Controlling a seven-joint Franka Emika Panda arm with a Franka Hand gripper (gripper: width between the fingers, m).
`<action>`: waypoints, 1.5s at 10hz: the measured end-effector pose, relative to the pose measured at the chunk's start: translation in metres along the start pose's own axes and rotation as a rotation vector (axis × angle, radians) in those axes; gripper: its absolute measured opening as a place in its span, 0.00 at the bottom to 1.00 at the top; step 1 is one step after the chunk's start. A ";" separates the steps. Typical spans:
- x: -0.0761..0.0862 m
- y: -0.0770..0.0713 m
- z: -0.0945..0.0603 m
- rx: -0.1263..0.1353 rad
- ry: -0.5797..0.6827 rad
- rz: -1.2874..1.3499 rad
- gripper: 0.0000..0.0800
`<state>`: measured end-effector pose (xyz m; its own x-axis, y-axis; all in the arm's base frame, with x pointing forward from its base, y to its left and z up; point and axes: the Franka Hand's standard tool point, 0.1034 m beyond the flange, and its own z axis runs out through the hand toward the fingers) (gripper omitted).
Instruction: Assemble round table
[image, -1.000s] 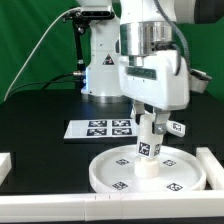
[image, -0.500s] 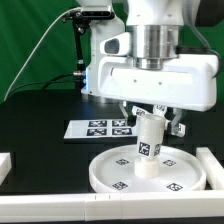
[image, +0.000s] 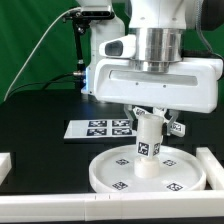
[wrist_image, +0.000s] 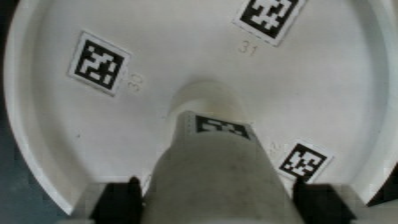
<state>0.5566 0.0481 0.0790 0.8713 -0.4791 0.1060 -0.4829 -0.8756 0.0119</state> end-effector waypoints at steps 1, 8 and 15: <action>0.000 0.000 0.000 0.000 0.000 0.085 0.50; 0.004 0.005 0.002 0.090 -0.001 0.907 0.51; 0.013 0.015 -0.005 0.030 -0.110 0.500 0.79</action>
Offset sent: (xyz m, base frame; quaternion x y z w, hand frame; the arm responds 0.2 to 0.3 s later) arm -0.0024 -0.0065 -0.0030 -0.0363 0.0208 0.2805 0.9589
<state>0.5601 0.0289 0.0855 0.5394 -0.8419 -0.0138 -0.8416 -0.5385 -0.0420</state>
